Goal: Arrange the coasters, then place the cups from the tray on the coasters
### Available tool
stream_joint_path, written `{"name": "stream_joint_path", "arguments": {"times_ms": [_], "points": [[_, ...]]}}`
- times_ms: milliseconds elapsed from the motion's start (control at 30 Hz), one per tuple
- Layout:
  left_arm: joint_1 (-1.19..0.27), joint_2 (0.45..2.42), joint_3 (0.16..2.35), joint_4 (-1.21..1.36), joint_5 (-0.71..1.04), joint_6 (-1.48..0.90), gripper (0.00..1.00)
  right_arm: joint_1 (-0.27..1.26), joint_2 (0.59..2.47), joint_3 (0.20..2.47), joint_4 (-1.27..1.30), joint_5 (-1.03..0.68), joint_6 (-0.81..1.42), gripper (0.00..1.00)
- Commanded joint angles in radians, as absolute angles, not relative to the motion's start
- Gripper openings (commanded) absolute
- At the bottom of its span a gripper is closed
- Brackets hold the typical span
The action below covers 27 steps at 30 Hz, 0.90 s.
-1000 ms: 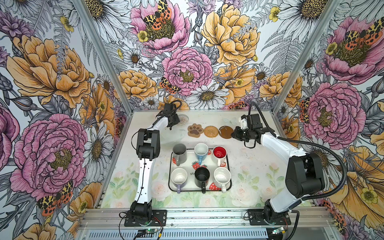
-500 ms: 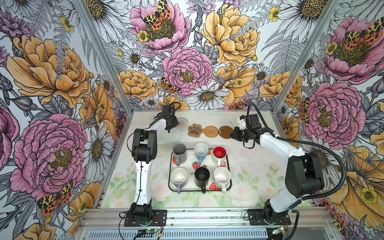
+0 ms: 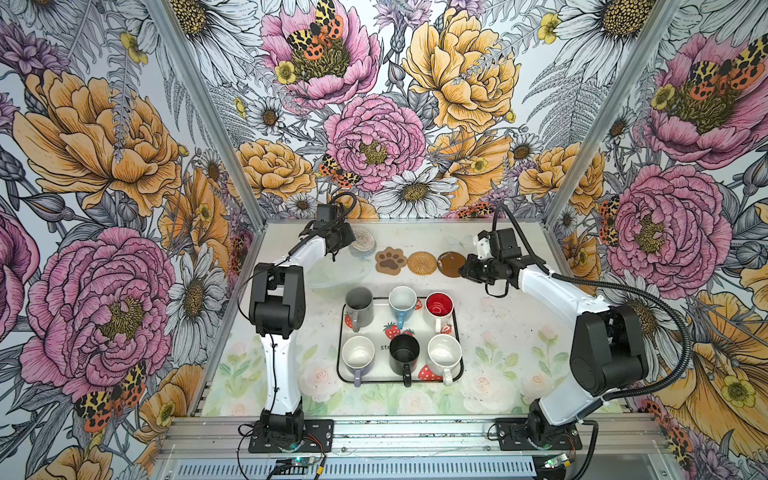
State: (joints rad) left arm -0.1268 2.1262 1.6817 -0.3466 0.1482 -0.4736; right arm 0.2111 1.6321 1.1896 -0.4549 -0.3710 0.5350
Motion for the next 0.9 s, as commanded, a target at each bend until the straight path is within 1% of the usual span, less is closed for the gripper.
{"name": "stream_joint_path", "arguments": {"times_ms": [0, 500, 867], "points": [[-0.089, 2.073, 1.640, -0.304, 0.160, -0.489, 0.00, 0.220, 1.638, 1.213, -0.451, -0.363, 0.542, 0.00], [0.011, 1.997, 1.432, -0.239, 0.119, -0.492, 0.00, 0.243, 1.660, 1.237, -0.452, -0.361, 0.552, 0.00], [0.067, 2.009, 1.381, -0.244, 0.095, -0.487, 0.00, 0.266, 1.680, 1.265, -0.457, -0.356, 0.560, 0.00]]}}
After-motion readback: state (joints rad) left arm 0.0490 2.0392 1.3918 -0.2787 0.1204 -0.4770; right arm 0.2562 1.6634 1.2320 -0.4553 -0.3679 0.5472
